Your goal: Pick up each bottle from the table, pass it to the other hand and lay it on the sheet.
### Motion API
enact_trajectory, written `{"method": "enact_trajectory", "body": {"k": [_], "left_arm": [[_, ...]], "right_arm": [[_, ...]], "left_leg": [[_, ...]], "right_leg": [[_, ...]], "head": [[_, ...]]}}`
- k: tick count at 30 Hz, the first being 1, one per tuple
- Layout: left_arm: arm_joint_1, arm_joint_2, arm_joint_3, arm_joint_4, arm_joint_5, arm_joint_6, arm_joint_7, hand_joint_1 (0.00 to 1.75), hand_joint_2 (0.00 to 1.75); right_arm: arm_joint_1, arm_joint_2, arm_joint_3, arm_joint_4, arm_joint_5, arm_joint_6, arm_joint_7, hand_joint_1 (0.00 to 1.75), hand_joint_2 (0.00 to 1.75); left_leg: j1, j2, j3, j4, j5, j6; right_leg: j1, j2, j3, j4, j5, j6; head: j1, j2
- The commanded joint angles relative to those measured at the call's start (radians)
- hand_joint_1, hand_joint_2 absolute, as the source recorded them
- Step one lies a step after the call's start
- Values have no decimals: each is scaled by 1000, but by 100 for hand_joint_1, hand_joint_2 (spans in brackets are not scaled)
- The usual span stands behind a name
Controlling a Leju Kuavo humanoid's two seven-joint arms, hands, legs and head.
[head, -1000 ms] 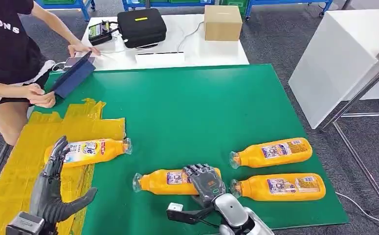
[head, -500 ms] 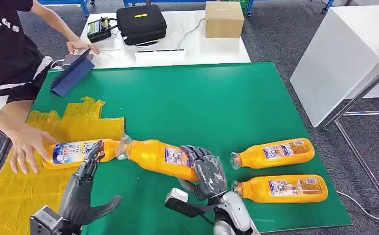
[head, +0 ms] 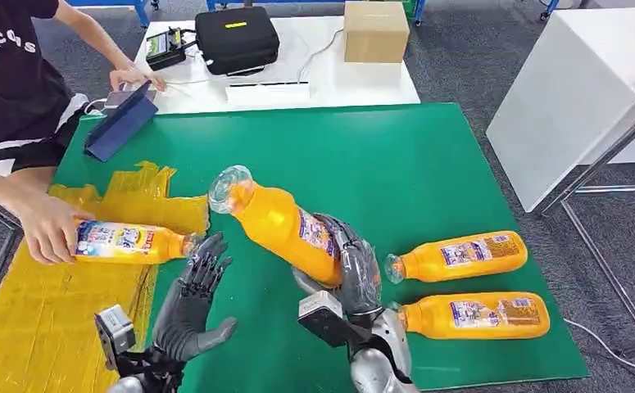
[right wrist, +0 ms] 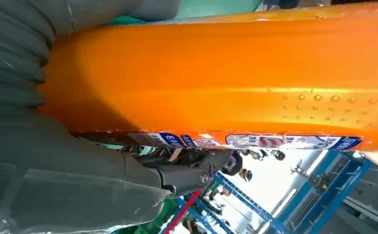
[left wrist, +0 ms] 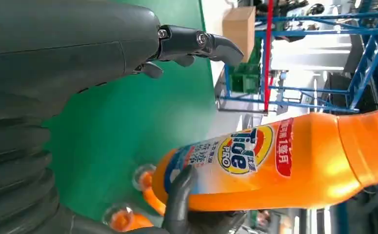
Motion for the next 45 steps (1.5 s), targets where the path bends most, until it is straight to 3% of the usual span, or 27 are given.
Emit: {"method": "enact_trajectory", "body": {"k": [1,9,21,31,44,45], "left_arm": [[-77,-3,-4,123,54,-24,18,0,175],[-114,1,-21,135,54,-22,17,0,175],[-115,2,-22,136,56,-20,19,0,175],[-125,11,-20,134,70,-14,17,0,175],[-149,4,-23,160,89,-25,13,0,175],[-153,-6,-1,175,111,-13,13,175,175]], "right_arm": [[-69,21,38,149,-28,28,-23,175,175],[-106,58,175,311,-4,79,-34,175,175],[-113,59,187,331,-5,58,-36,175,175],[-202,69,363,589,32,82,-34,171,175],[-220,68,421,631,38,99,-33,173,175],[-220,64,434,635,39,95,-32,173,175]], "left_leg": [[1,3,4,-2,-1,-1],[1,3,3,-2,-1,-1],[0,1,0,-1,0,0],[1,4,3,-2,-1,-1],[1,0,1,-1,0,-1],[1,0,3,-2,-1,-1]], "right_leg": [[1,1,5,-3,0,0],[1,0,3,-2,0,0],[0,0,1,-1,0,0],[1,1,3,-3,0,-1],[1,-1,1,-1,-1,0],[1,-2,4,-3,-1,0]], "head": [[0,0],[0,0],[0,0],[0,0],[0,0],[0,0]]}}
